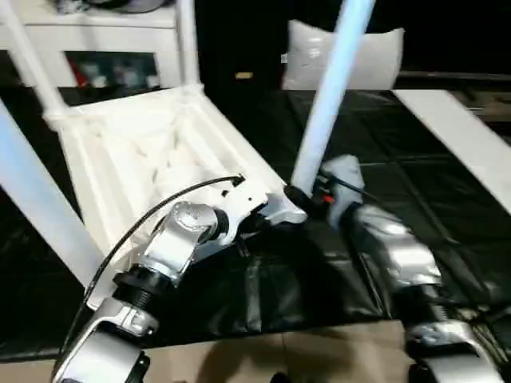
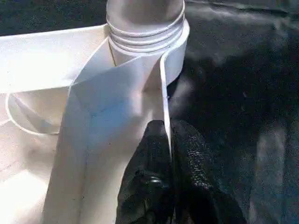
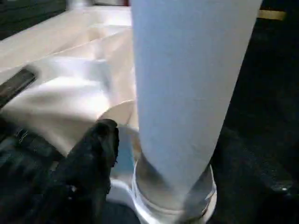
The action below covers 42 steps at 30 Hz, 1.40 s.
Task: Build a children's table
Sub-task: Rotate leg to tighten
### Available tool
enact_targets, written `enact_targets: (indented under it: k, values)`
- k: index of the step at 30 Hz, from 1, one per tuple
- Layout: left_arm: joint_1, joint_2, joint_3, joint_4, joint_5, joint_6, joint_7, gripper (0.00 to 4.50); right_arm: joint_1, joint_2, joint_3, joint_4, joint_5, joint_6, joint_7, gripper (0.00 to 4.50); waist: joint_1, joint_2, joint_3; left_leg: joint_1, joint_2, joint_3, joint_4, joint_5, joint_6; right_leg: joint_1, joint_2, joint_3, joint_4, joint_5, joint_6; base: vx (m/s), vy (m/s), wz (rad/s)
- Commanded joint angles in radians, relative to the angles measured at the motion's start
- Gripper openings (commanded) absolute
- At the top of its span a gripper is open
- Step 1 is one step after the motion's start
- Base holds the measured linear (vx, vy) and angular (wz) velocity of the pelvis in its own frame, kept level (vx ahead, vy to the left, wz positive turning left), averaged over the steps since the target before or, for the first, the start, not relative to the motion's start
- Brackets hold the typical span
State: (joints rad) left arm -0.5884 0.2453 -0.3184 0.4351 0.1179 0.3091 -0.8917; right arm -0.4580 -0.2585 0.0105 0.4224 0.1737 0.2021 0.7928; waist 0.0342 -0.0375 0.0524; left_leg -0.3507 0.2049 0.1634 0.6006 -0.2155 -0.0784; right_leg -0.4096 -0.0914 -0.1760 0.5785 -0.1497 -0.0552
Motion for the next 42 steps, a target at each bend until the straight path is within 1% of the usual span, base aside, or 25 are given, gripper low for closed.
enact_targets:
  k: [1, 2, 4, 6, 9, 10, 11, 14, 15, 18, 19, 20, 21, 24, 25, 27, 28, 30, 34, 36, 38, 39, 40, 41, 42]
  values:
    - [-0.001, 0.015, -0.023, -0.023, -0.014, -0.067, -0.061, 0.00, 0.013, -0.029, 0.020, -0.035, 0.031, -0.015, 0.104, 3.66, 0.010, -0.002, -0.076, -0.013, 0.030, -0.003, -0.055, -0.026, 0.132, 0.080, -0.078, 0.081, -0.054, -0.174, -0.136, 0.000, 0.000, 0.00]
    - [0.001, 0.021, -0.025, -0.024, -0.017, -0.075, -0.072, 0.00, 0.013, -0.040, 0.016, -0.034, 0.035, -0.016, 0.117, 3.66, 0.014, 0.000, -0.077, -0.010, 0.030, -0.001, -0.055, -0.035, 0.131, 0.081, -0.079, 0.080, -0.057, -0.196, -0.132, 0.000, 0.000, 0.00]
    - [0.008, 0.041, -0.032, -0.019, -0.025, -0.120, -0.113, 0.00, 0.020, -0.076, 0.009, -0.044, 0.052, -0.024, 0.178, 3.66, 0.020, 0.002, -0.074, -0.008, 0.034, -0.001, -0.058, -0.054, 0.119, 0.077, -0.076, 0.077, -0.064, -0.253, -0.115, 0.000, 0.000, 0.00]
    - [0.015, 0.085, -0.056, -0.009, -0.032, -0.197, -0.200, 0.00, 0.034, -0.134, 0.009, -0.058, 0.095, -0.052, 0.319, 3.66, 0.028, 0.004, -0.073, 0.001, 0.039, -0.001, -0.060, -0.091, 0.104, 0.073, -0.076, 0.078, -0.072, -0.301, -0.101, 0.000, 0.000, 0.00]
    - [0.017, 0.110, -0.067, -0.002, -0.043, -0.249, -0.258, 0.00, 0.038, -0.178, 0.027, -0.063, 0.116, -0.051, 0.423, 3.66, 0.032, 0.002, -0.070, 0.007, 0.042, 0.000, -0.064, -0.125, 0.091, 0.069, -0.075, 0.081, -0.072, -0.314, -0.110, 0.000, 0.000, 0.00]
    - [0.017, 0.110, -0.067, -0.002, -0.043, -0.249, -0.258, 0.00, 0.038, -0.178, 0.027, -0.063, 0.116, -0.051, 0.423, 3.52, 0.034, 0.004, -0.069, 0.008, 0.042, -0.001, -0.064, -0.131, 0.089, 0.068, -0.075, 0.081, -0.073, -0.321, -0.110, 0.000, 0.000, 0.00]
    - [0.015, 0.129, -0.078, 0.005, -0.046, -0.280, -0.300, 0.00, 0.036, -0.207, 0.044, -0.057, 0.122, -0.051, 0.495, 3.41, 0.035, 0.002, -0.070, 0.008, 0.041, 0.000, -0.064, -0.131, 0.085, 0.068, -0.075, 0.082, -0.073, -0.324, -0.109, 0.000, 0.000, 0.00]
    - [0.012, 0.155, -0.098, 0.010, -0.044, -0.317, -0.362, 0.00, 0.025, -0.227, 0.065, -0.032, 0.100, -0.076, 0.537, 3.28, 0.045, 0.001, -0.071, 0.005, 0.042, 0.000, -0.064, -0.115, 0.082, 0.069, -0.077, 0.083, -0.070, -0.324, -0.107, 0.000, 0.000, 0.00]
    - [0.010, 0.169, -0.111, 0.010, -0.046, -0.338, -0.399, 0.00, 0.017, -0.233, 0.076, -0.015, 0.093, -0.087, 0.562, 2.99, 0.049, 0.001, -0.072, 0.006, 0.041, 0.001, -0.063, -0.106, 0.080, 0.069, -0.077, 0.084, -0.068, -0.318, -0.109, 0.000, 0.000, 0.00]
    - [0.009, 0.180, -0.124, 0.006, -0.053, -0.354, -0.442, 0.00, 0.008, -0.240, 0.091, -0.001, 0.094, -0.095, 0.598, 2.80, 0.055, 0.001, -0.073, 0.005, 0.043, 0.002, -0.063, -0.095, 0.077, 0.069, -0.076, 0.085, -0.063, -0.296, -0.118, 0.000, 0.000, 0.00]
    - [0.010, 0.188, -0.135, 0.001, -0.061, -0.372, -0.478, 0.00, 0.002, -0.244, 0.101, 0.005, 0.104, -0.087, 0.635, 2.68, 0.060, 0.003, -0.075, 0.005, 0.045, 0.002, -0.062, -0.085, 0.080, 0.070, -0.075, 0.084, -0.058, -0.267, -0.130, 0.000, 0.000, 0.00]
    - [0.009, 0.189, -0.137, 0.003, -0.061, -0.380, -0.488, 0.00, -0.002, -0.244, 0.106, 0.007, 0.109, -0.082, 0.648, 2.68, 0.060, 0.003, -0.075, 0.004, 0.046, 0.002, -0.063, -0.083, 0.080, 0.071, -0.074, 0.084, -0.057, -0.262, -0.132, 0.000, 0.000, 0.00]
    - [0.009, 0.189, -0.137, 0.003, -0.061, -0.380, -0.488, 0.00, -0.002, -0.244, 0.106, 0.007, 0.109, -0.082, 0.648, 2.47, 0.062, 0.003, -0.075, 0.004, 0.046, 0.002, -0.062, -0.080, 0.080, 0.071, -0.075, 0.085, -0.055, -0.254, -0.134, 0.000, 0.000, 0.00]
    - [0.007, 0.189, -0.138, 0.008, -0.064, -0.390, -0.499, 0.00, -0.002, -0.242, 0.116, 0.001, 0.121, -0.063, 0.674, 2.36, 0.066, 0.001, -0.075, 0.003, 0.047, 0.003, -0.062, -0.084, 0.078, 0.072, -0.076, 0.085, -0.055, -0.261, -0.133, 0.000, 0.000, 0.00]
    - [0.005, 0.188, -0.136, 0.012, -0.065, -0.395, -0.503, 0.00, 0.004, -0.238, 0.128, -0.007, 0.127, -0.052, 0.692, 2.24, 0.066, -0.001, -0.074, 0.002, 0.044, 0.003, -0.062, -0.089, 0.073, 0.073, -0.076, 0.084, -0.058, -0.280, -0.125, 0.000, 0.000, 0.00]
    - [0.002, 0.189, -0.137, 0.019, -0.064, -0.401, -0.505, 0.00, 0.015, -0.232, 0.138, -0.017, 0.131, -0.048, 0.699, 2.01, 0.067, 0.000, -0.075, 0.003, 0.044, 0.003, -0.062, -0.087, 0.068, 0.072, -0.076, 0.084, -0.059, -0.292, -0.117, 0.000, 0.000, 0.00]
    - [0.002, 0.189, -0.137, 0.021, -0.064, -0.402, -0.505, 0.00, 0.017, -0.229, 0.139, -0.018, 0.131, -0.049, 0.698, 2.01, 0.067, -0.001, -0.075, 0.003, 0.043, 0.003, -0.062, -0.087, 0.066, 0.072, -0.076, 0.084, -0.060, -0.298, -0.112, 0.000, 0.000, 0.00]
    - [0.000, 0.188, -0.134, 0.029, -0.066, -0.406, -0.507, 0.00, 0.025, -0.220, 0.144, -0.021, 0.132, -0.048, 0.700, 1.93, 0.067, 0.000, -0.075, 0.002, 0.042, 0.003, -0.062, -0.084, 0.065, 0.072, -0.075, 0.084, -0.061, -0.300, -0.108, 0.000, 0.000, 0.00]
    - [0.004, 0.180, -0.122, 0.033, -0.073, -0.391, -0.494, 0.00, 0.043, -0.213, 0.139, -0.047, 0.147, -0.024, 0.696, 1.89, 0.069, 0.000, -0.076, 0.003, 0.044, 0.002, -0.062, -0.078, 0.066, 0.072, -0.075, 0.084, -0.059, -0.284, -0.110, 0.000, 0.000, 0.00]
    - [0.011, 0.170, -0.111, 0.021, -0.082, -0.353, -0.474, 0.00, 0.061, -0.206, 0.133, -0.075, 0.158, -0.007, 0.681, 1.89, 0.070, 0.001, -0.076, 0.004, 0.045, 0.002, -0.062, -0.074, 0.065, 0.072, -0.075, 0.084, -0.057, -0.276, -0.113, 0.000, 0.000, 0.00]
    - [0.025, 0.142, -0.087, -0.019, -0.108, -0.270, -0.428, 0.00, 0.094, -0.189, 0.131, -0.131, 0.165, 0.027, 0.627, 1.89, 0.072, 0.000, -0.075, 0.006, 0.046, 0.003, -0.064, -0.079, 0.060, 0.071, -0.076, 0.085, -0.058, -0.283, -0.112, 0.000, 0.000, 0.00]
    - [0.030, 0.115, -0.072, -0.050, -0.118, -0.198, -0.382, 0.00, 0.104, -0.160, 0.126, -0.153, 0.152, 0.052, 0.547, 1.89, 0.072, 0.002, -0.073, 0.007, 0.046, 0.003, -0.065, -0.086, 0.055, 0.071, -0.077, 0.085, -0.061, -0.299, -0.110, 0.000, 0.000, 0.00]
    - [0.030, 0.115, -0.072, -0.050, -0.118, -0.198, -0.382, 0.00, 0.104, -0.160, 0.126, -0.153, 0.152, 0.052, 0.547, 1.89, 0.069, 0.001, -0.069, 0.008, 0.044, 0.002, -0.067, -0.103, 0.047, 0.069, -0.077, 0.082, -0.068, -0.336, -0.101, 0.000, 0.000, 0.00]
    - [0.030, 0.085, -0.058, -0.073, -0.122, -0.137, -0.333, 0.00, 0.098, -0.113, 0.116, -0.152, 0.123, 0.091, 0.425, 1.89, 0.065, 0.000, -0.066, 0.007, 0.041, 0.002, -0.068, -0.117, 0.040, 0.070, -0.077, 0.080, -0.073, -0.370, -0.090, 0.000, 0.000, 0.00]
    - [0.030, 0.073, -0.054, -0.082, -0.121, -0.110, -0.311, 0.00, 0.091, -0.088, 0.110, -0.145, 0.108, 0.115, 0.361, 1.89, 0.060, 0.000, -0.062, 0.012, 0.036, 0.002, -0.068, -0.145, 0.024, 0.068, -0.076, 0.076, -0.086, -0.449, -0.062, 0.000, 0.000, 0.00]
